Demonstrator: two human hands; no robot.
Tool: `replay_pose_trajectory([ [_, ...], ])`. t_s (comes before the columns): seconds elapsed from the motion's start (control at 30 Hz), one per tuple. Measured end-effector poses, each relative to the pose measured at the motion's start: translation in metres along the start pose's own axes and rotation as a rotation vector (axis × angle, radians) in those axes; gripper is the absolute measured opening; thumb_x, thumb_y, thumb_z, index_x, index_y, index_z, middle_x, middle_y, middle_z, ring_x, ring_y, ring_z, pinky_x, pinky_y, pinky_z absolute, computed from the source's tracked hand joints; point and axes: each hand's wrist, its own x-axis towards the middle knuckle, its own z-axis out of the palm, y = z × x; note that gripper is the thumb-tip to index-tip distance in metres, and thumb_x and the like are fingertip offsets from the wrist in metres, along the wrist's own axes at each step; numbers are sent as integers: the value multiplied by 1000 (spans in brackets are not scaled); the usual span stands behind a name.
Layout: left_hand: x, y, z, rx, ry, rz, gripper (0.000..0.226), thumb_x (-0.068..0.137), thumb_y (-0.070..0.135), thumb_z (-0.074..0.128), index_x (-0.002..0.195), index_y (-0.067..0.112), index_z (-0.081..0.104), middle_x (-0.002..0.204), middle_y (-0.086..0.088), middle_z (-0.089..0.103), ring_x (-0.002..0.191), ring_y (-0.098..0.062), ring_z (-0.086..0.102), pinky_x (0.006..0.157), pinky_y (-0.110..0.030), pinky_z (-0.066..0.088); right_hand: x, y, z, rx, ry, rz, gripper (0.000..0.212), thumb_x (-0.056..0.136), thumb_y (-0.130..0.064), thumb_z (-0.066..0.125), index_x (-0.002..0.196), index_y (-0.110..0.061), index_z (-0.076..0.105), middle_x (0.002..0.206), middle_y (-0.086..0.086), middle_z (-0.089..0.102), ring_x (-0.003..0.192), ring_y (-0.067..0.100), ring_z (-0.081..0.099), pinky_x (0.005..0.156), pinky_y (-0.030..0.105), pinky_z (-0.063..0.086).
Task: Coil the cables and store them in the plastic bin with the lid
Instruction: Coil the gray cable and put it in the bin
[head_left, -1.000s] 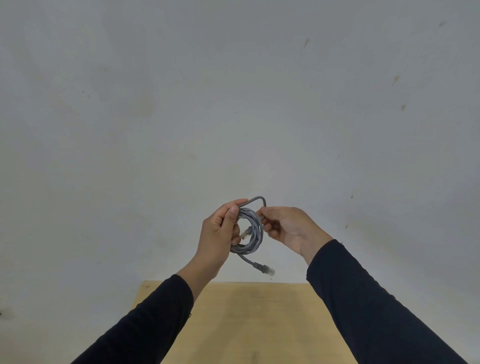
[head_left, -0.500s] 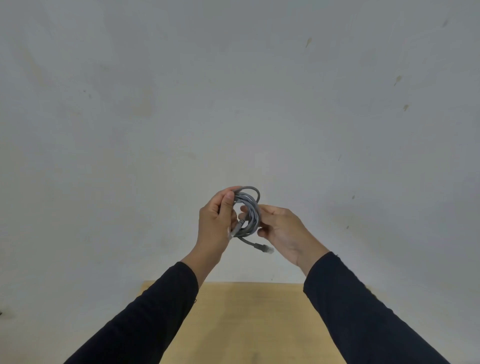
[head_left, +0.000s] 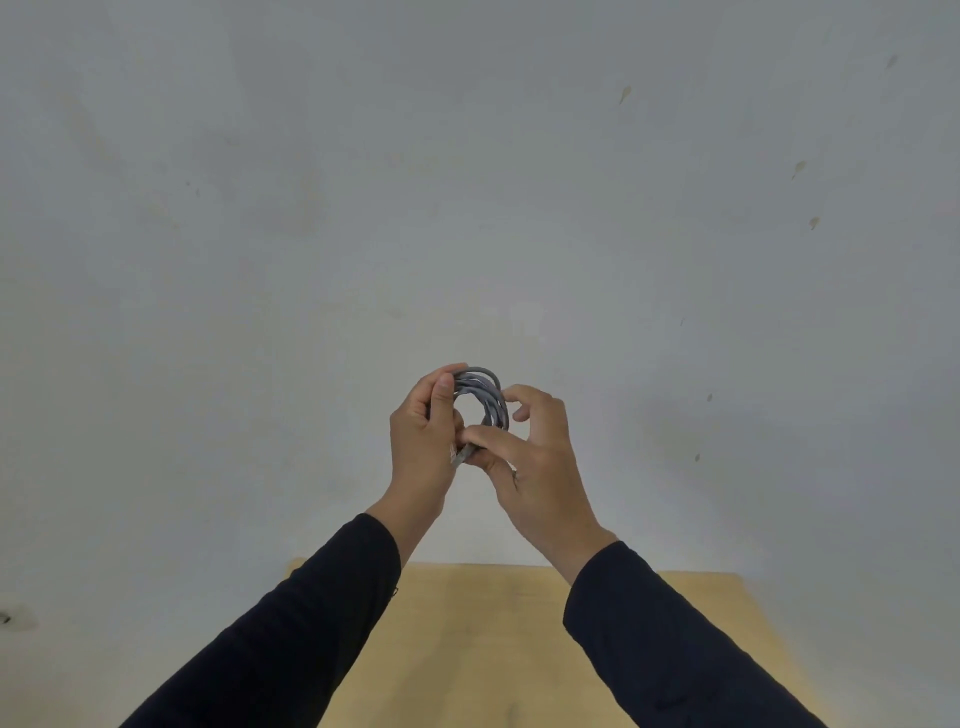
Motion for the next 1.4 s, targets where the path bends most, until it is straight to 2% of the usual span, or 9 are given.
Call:
replay_pose_trajectory([
  [0.13,6,2,-9,18,43,-7,25,98,23,44,93,25,68,46,7,40,40,-10,34,41,-23,35,1,-12,-1,-32,34,-277,16,89,-22,57,87,-14,71,102,1,67,94,19,47,76,34,48],
  [0.23,7,2,-13,42,30,-5,24,98,26,44,94,24,68,43,12,41,40,-10,35,41,-21,35,4,-15,-4,52,-55,-302,15,89,-23,58,85,-16,70,76,-7,70,81,15,46,70,32,46],
  [0.37,6,0,-16,0,-19,-82,25,98,26,44,97,24,68,50,7,38,44,-9,35,44,-22,35,7,-5,-5,-58,-217,-326,16,83,-28,59,81,-20,72,67,-6,64,78,15,41,66,33,43],
  [0.5,4,-1,-14,-42,-59,-127,26,98,25,43,95,27,69,62,0,43,44,-7,36,47,-21,35,2,-2,1,-140,-212,-354,24,81,-33,56,75,-20,75,62,-5,59,77,13,37,60,30,40],
  [0.67,2,-2,-18,-71,-41,-145,27,99,24,42,94,27,68,61,3,47,45,-8,34,47,-21,34,-1,-2,4,-1,-234,-288,13,77,-22,68,86,-15,74,75,-2,68,84,13,43,72,26,45],
  [0.83,-1,2,-18,-78,-56,-129,27,99,25,42,95,25,68,53,5,40,44,-9,32,45,-20,34,-4,-5,-2,356,-201,1,19,79,-20,68,96,-14,74,97,-3,72,95,9,55,87,18,45],
  [1.07,-4,5,-13,-110,-86,-155,28,100,25,39,96,28,67,57,4,39,49,-10,34,49,-23,34,-8,-3,6,79,-141,29,7,73,-9,74,76,-15,72,88,-7,41,80,2,37,73,10,34],
  [1.17,-5,7,-10,-131,-75,-164,28,100,26,38,98,26,65,59,4,40,49,-9,33,51,-23,34,-9,-3,8,88,-141,81,9,74,-6,71,75,-13,68,87,-8,39,79,4,42,73,10,37],
  [1.4,-11,1,-15,-48,-63,-138,29,100,26,37,98,25,66,46,9,34,43,-8,33,44,-21,36,2,-14,-6,244,-42,293,46,68,-27,80,106,-38,57,107,-6,39,96,-9,39,81,-1,31],
])
